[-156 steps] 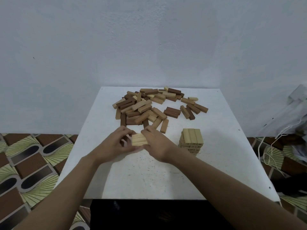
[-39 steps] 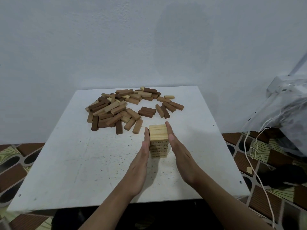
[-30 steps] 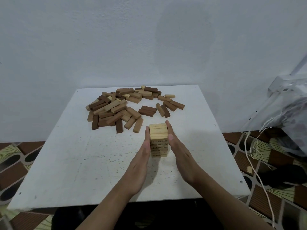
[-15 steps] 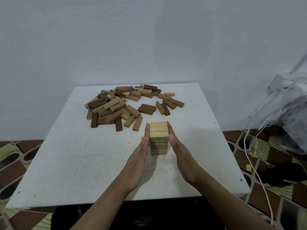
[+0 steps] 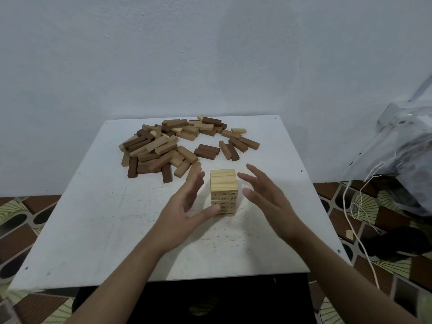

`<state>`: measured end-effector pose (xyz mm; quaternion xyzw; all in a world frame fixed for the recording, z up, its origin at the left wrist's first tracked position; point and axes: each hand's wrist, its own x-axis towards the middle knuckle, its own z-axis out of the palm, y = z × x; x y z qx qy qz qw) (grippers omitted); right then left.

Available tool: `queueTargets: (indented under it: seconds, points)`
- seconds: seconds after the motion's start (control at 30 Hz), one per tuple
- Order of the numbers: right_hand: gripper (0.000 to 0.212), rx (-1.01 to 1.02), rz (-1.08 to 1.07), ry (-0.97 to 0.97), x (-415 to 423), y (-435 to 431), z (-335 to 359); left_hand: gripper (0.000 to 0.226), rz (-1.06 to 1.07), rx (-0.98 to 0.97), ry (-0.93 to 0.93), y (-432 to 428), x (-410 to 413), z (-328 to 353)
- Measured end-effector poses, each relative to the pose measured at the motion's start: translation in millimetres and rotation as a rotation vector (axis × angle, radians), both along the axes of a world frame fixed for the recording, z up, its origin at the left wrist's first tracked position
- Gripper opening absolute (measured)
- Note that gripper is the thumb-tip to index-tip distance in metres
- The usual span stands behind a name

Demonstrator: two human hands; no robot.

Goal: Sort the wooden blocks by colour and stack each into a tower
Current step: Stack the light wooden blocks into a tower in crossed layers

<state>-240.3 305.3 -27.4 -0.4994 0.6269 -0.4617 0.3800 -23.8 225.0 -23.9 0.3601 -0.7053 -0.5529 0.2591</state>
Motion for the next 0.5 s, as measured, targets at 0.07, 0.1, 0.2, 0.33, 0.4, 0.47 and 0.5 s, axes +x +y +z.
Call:
queueTargets:
  seconds: [0.07,0.1,0.2,0.33,0.4,0.47,0.5]
  points:
    - [0.063,0.037,0.040,0.134,-17,-3,-1,0.092,-0.008,-0.072,-0.053,-16,5,1]
    - [0.070,0.064,0.070,0.200,-24,-7,-1,0.091,-0.014,-0.108,-0.087,-23,5,2]
    - [0.083,0.113,0.154,0.333,-32,-17,0,0.093,-0.064,-0.168,-0.178,-40,0,6]
    - [0.081,0.093,0.205,0.371,-30,-28,3,0.085,-0.123,-0.210,-0.213,-49,-9,9]
    - [0.080,0.077,0.204,0.368,-29,-33,3,0.080,-0.127,-0.226,-0.204,-49,-13,9]
    - [0.081,0.075,0.197,0.361,-28,-37,0,0.075,-0.130,-0.236,-0.194,-48,-15,8]
    - [0.081,0.074,0.195,0.360,-28,-38,-1,0.073,-0.129,-0.243,-0.192,-48,-17,8]
